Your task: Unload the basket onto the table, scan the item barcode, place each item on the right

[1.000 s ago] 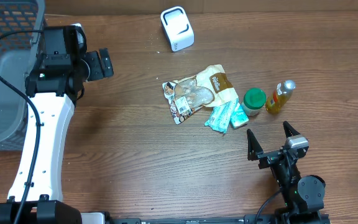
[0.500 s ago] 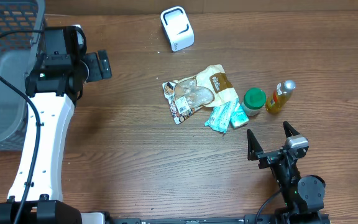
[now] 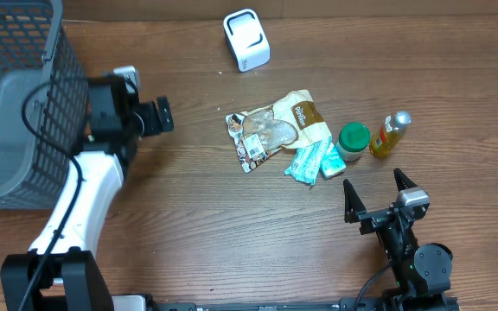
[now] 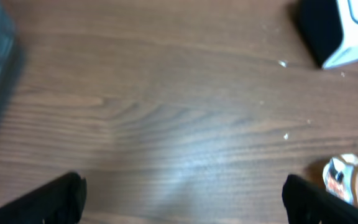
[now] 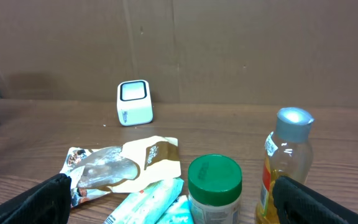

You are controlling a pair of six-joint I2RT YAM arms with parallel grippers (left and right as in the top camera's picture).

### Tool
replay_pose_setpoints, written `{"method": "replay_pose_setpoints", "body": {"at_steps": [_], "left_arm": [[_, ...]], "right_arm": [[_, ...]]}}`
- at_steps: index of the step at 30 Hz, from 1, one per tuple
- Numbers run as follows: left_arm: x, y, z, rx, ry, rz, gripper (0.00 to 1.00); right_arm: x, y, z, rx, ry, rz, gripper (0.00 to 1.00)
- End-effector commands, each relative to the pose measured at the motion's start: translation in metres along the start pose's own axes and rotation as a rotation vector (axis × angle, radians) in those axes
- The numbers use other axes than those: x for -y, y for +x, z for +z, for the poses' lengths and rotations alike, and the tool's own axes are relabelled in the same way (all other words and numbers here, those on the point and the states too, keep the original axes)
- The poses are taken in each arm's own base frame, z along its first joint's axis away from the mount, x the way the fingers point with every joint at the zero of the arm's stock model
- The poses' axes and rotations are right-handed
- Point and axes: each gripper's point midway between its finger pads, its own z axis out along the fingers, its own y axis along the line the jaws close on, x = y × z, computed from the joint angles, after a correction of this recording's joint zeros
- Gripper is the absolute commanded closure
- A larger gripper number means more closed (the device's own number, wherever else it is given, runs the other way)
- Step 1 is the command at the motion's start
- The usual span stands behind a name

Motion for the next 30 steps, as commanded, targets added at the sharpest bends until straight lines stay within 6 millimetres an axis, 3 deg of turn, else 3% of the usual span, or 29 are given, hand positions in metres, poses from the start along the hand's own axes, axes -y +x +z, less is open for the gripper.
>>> {"method": "replay_pose_setpoints", "body": {"at_steps": [1, 6, 18, 25, 30], "left_arm": [[0.020, 0.015, -0.012, 0.062, 0.122, 0.030, 0.01], [0.019, 0.043, -0.020, 0.141, 0.151, 0.038, 0.00], [-0.005, 0.134, -0.040, 0.144, 0.129, 0.010, 0.00], [-0.020, 0.166, -0.052, 0.170, 0.097, -0.023, 0.00], [-0.021, 0.172, -0.062, 0.238, 0.102, -0.030, 0.00]], "right_arm": [[0.001, 0.002, 0.000, 0.002, 0.005, -0.005, 0.00], [0.001, 0.002, 0.000, 0.002, 0.005, -0.004, 0.00], [0.001, 0.002, 0.000, 0.002, 0.005, -0.005, 0.00], [0.001, 0.002, 0.000, 0.002, 0.005, -0.005, 0.00], [0.001, 0.002, 0.000, 0.002, 0.005, -0.005, 0.00]]}}
